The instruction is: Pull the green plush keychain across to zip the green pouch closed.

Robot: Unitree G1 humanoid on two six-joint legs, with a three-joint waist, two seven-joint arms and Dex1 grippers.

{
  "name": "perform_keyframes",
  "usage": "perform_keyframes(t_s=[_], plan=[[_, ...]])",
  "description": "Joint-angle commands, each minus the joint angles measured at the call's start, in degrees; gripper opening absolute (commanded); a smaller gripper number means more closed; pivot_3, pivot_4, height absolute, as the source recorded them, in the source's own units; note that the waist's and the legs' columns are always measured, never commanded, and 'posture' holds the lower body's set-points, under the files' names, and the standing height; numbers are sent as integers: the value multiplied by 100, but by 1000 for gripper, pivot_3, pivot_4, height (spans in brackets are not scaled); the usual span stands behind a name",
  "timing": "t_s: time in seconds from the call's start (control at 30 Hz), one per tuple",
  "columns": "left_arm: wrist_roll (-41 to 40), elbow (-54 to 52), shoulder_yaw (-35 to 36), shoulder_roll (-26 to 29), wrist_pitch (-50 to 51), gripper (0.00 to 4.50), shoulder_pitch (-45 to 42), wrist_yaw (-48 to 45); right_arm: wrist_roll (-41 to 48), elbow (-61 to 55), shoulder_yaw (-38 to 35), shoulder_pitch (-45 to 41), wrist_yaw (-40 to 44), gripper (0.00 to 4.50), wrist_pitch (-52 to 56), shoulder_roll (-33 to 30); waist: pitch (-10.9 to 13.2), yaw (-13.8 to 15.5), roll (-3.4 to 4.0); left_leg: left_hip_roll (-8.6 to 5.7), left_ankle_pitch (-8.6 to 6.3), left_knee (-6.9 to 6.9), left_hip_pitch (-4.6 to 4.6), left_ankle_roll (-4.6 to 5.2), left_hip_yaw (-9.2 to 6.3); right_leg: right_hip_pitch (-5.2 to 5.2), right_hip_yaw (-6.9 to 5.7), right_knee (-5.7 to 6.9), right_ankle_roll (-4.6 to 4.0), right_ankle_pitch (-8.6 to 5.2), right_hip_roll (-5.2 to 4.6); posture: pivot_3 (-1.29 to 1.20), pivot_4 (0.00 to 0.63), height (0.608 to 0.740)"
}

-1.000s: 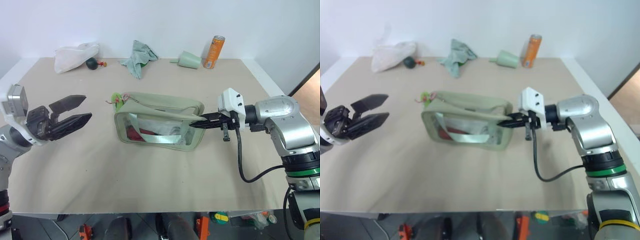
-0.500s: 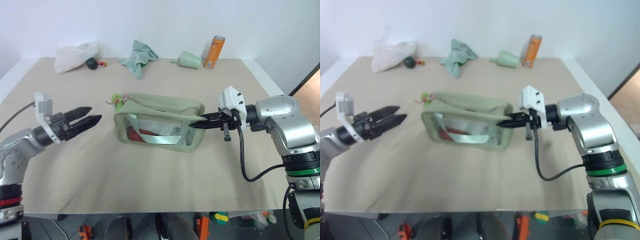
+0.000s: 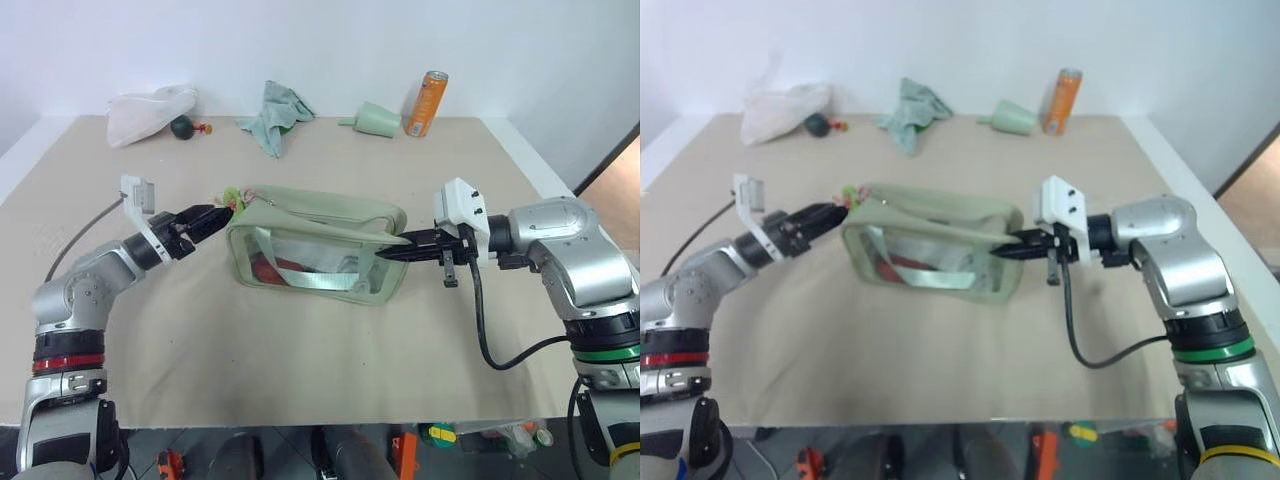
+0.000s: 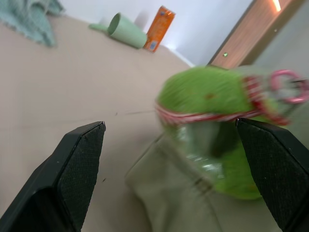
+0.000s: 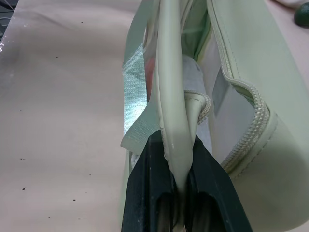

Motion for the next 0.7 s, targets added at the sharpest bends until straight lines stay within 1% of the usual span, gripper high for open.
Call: perform_keyframes(t_s=[0.03, 0.17, 0.2, 0.33, 0.37, 0.47, 0.5, 0.7], plan=[[94, 24, -34, -44, -20, 4500, -223, -32, 107, -300, -183, 17, -82, 21, 52, -64, 0, -1, 0, -1, 0, 0, 0, 0, 1, 0, 2, 0, 1, 1, -1, 0, 150, 740], [148, 175, -67, -141, -41, 3377, -357, -65, 117, -380, -223, 59, -133, 0, 96, -87, 0, -1, 0, -2, 0, 1, 0, 0, 2, 0, 4, 0, 3, 2, -1, 0, 150, 740], [138, 177, -72, -161, -38, 2980, -377, -96, 115, -388, -229, 63, -141, 0, 103, -87, 0, 0, 0, -2, 0, 1, 0, 0, 1, 0, 3, 0, 3, 2, -1, 0, 150, 740], [109, 154, -76, -274, -31, 1688, -478, -152, 97, -399, -238, 72, -165, 0, 107, -86, 0, 2, 0, -6, 0, 1, -1, 0, 1, 0, 4, 0, 3, 2, -4, 0, 150, 740], [77, 135, -47, -298, -31, 1281, -507, -168, 89, -392, -231, 70, -172, 0, 100, -85, 0, 3, 0, -7, 0, 1, -2, 0, 2, 0, 4, 0, 3, 2, -5, 0, 150, 740], [35, 133, 53, -330, -53, 249, -591, -146, 78, -377, -217, 68, -182, 0, 85, -84, 0, 3, 0, -9, 0, 2, -2, 0, 1, 1, 5, 0, 3, 2, -6, 0, 150, 740], [27, 127, 79, -326, -68, 86, -616, -146, 74, -371, -215, 67, -184, 0, 78, -84, 0, 4, 0, -10, 0, 2, -3, 0, 0, 1, 5, 0, 4, 2, -7, 0, 150, 740], [-261, -154, 306, -361, -29, 86, -888, -141, 42, -309, -180, 41, -165, 0, 39, -72, 0, 5, 0, -12, 0, 2, -4, 0, -1, 0, 4, -1, 4, 2, -9, 0, 150, 740]])
